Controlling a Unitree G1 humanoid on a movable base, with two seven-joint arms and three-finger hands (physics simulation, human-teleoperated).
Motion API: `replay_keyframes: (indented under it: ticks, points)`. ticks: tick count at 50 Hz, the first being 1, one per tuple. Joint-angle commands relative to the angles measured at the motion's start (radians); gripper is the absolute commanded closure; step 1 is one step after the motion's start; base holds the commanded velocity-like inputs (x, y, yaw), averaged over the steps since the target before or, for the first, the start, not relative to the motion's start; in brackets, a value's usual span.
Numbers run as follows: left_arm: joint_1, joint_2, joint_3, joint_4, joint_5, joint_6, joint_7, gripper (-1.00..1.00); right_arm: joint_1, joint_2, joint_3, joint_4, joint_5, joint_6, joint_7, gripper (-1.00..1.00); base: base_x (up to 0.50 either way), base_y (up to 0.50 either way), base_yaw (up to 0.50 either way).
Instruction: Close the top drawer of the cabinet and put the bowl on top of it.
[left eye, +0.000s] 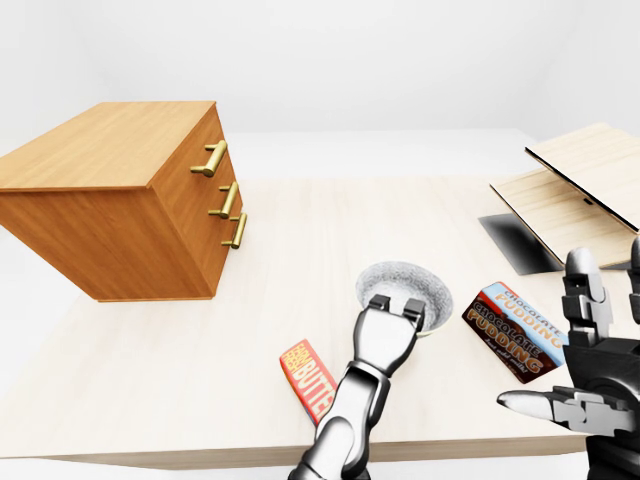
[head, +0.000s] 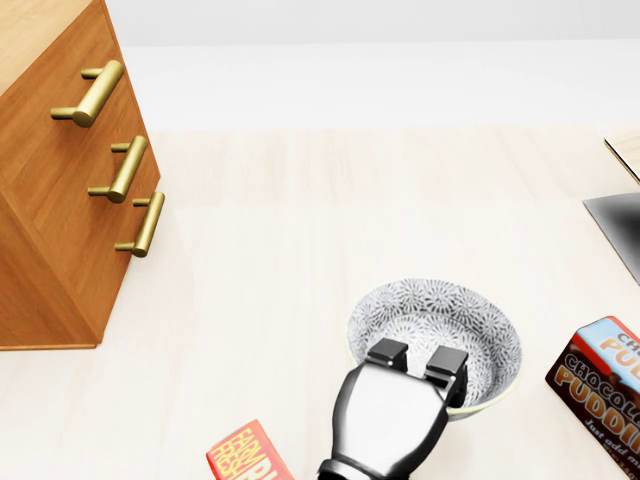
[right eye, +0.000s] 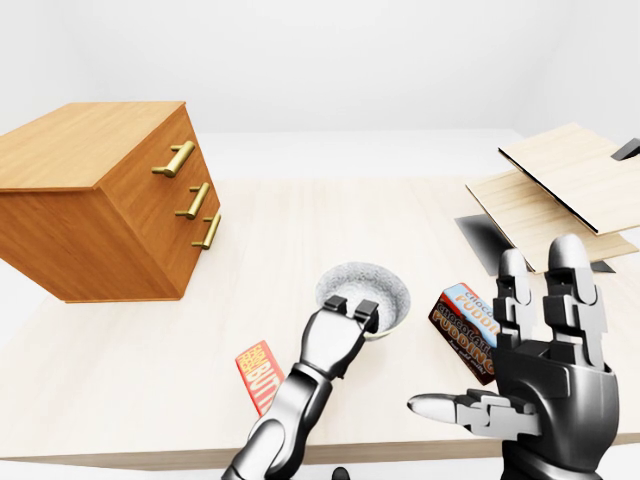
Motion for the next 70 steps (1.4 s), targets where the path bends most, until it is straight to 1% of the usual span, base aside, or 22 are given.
replay_keyframes:
  ticks: [1,6,9,11,19,21,26,27,30,32,33,34,39,45,46,50,51,55,59,65,66,70]
  points:
    - [0.013,0.002,-0.027,-0.225,0.04,0.0,-0.105,1.0,-0.009,-0.004,0.01,-0.005,-0.015,0.0,-0.01,-1.0,0.0,0.0,0.0]
    - [0.009,0.005,-0.038,-0.305,0.033,0.0,-0.138,1.0,0.001,0.0,0.005,-0.013,-0.006,0.0,-0.004,-1.0,0.0,0.0,0.0]
    - [0.02,0.005,-0.065,-0.368,0.044,0.0,-0.176,1.0,-0.001,0.0,0.003,-0.011,-0.005,0.0,-0.004,-1.0,0.0,0.0,0.0]
    - [0.016,0.003,-0.071,-0.4,0.054,0.0,-0.2,1.0,-0.003,0.001,0.009,-0.009,-0.013,0.0,-0.005,-1.0,0.0,0.0,0.0]
    - [-0.017,-0.02,-0.052,-0.501,0.081,0.0,-0.3,1.0,-0.004,-0.005,0.025,0.022,-0.022,-0.004,-0.003,-1.0,0.0,0.0,0.0]
    - [-0.029,-0.027,-0.047,-0.532,0.104,0.0,-0.333,1.0,-0.003,-0.005,0.03,0.027,-0.026,-0.011,-0.002,-1.0,0.0,0.0,0.0]
    - [-0.043,-0.04,-0.037,-0.571,0.133,0.0,-0.372,1.0,-0.003,-0.009,0.03,0.034,-0.023,-0.016,-0.003,-1.0,0.0,0.0,0.0]
    - [-0.053,-0.047,-0.032,-0.588,0.148,0.0,-0.396,1.0,-0.006,-0.01,0.033,0.041,-0.027,-0.02,-0.004,-1.0,0.0,0.0,0.0]
    - [-0.064,-0.059,-0.025,-0.608,0.169,0.0,-0.422,1.0,-0.006,-0.011,0.043,0.049,-0.035,-0.029,-0.004,-1.0,0.0,0.0,0.0]
    - [-0.072,-0.065,-0.02,-0.632,0.19,0.0,-0.455,1.0,-0.002,-0.011,0.048,0.048,-0.037,-0.031,-0.005,-1.0,0.0,0.0,0.0]
    - [-0.087,-0.065,-0.012,-0.659,0.209,0.0,-0.496,1.0,0.0,-0.012,0.049,0.044,-0.036,-0.029,-0.006,-1.0,0.0,0.0,0.0]
    - [-0.097,-0.065,-0.003,-0.673,0.222,0.0,-0.518,1.0,0.001,-0.013,0.05,0.041,-0.037,-0.025,-0.008,-1.0,0.0,0.0,0.0]
    - [-0.154,-0.065,0.051,-0.713,0.257,0.0,-0.591,1.0,0.013,-0.005,0.055,0.02,-0.038,-0.019,-0.006,-1.0,0.0,0.0,0.0]
    - [-0.21,-0.065,0.112,-0.734,0.258,0.0,-0.639,1.0,0.01,-0.003,0.055,0.015,-0.042,-0.011,-0.006,-1.0,0.0,0.0,0.0]
    - [-0.225,-0.065,0.13,-0.735,0.254,0.0,-0.646,1.0,0.012,-0.002,0.058,0.013,-0.043,-0.01,-0.004,-1.0,0.0,0.0,0.0]
    - [-0.257,-0.065,0.16,-0.739,0.252,0.0,-0.666,1.0,0.015,0.001,0.062,0.008,-0.047,-0.009,-0.003,-1.0,0.0,0.0,0.0]
    - [-0.294,-0.065,0.189,-0.746,0.261,0.0,-0.687,1.0,0.013,-0.001,0.06,0.01,-0.045,-0.008,-0.005,-1.0,0.0,0.0,0.0]
    - [-0.356,-0.065,0.23,-0.758,0.275,0.0,-0.731,1.0,0.013,0.0,0.065,0.007,-0.051,-0.005,-0.006,-1.0,0.0,0.0,0.0]
    - [-0.413,-0.065,0.272,-0.773,0.288,0.0,-0.773,1.0,0.018,0.005,0.067,0.004,-0.055,-0.013,-0.007,-1.0,0.0,0.0,0.0]
    - [-0.46,-0.065,0.307,-0.789,0.292,0.0,-0.776,1.0,0.031,0.014,0.075,-0.002,-0.057,-0.022,0.007,-1.0,0.0,0.0,0.0]
    - [-0.483,-0.065,0.323,-0.797,0.296,0.0,-0.776,1.0,0.035,0.018,0.079,-0.003,-0.06,-0.025,0.009,-1.0,0.0,0.0,0.0]
    - [-0.526,-0.065,0.351,-0.809,0.308,0.0,-0.776,1.0,0.034,0.017,0.081,-0.001,-0.061,-0.025,0.011,-1.0,0.0,0.0,0.0]
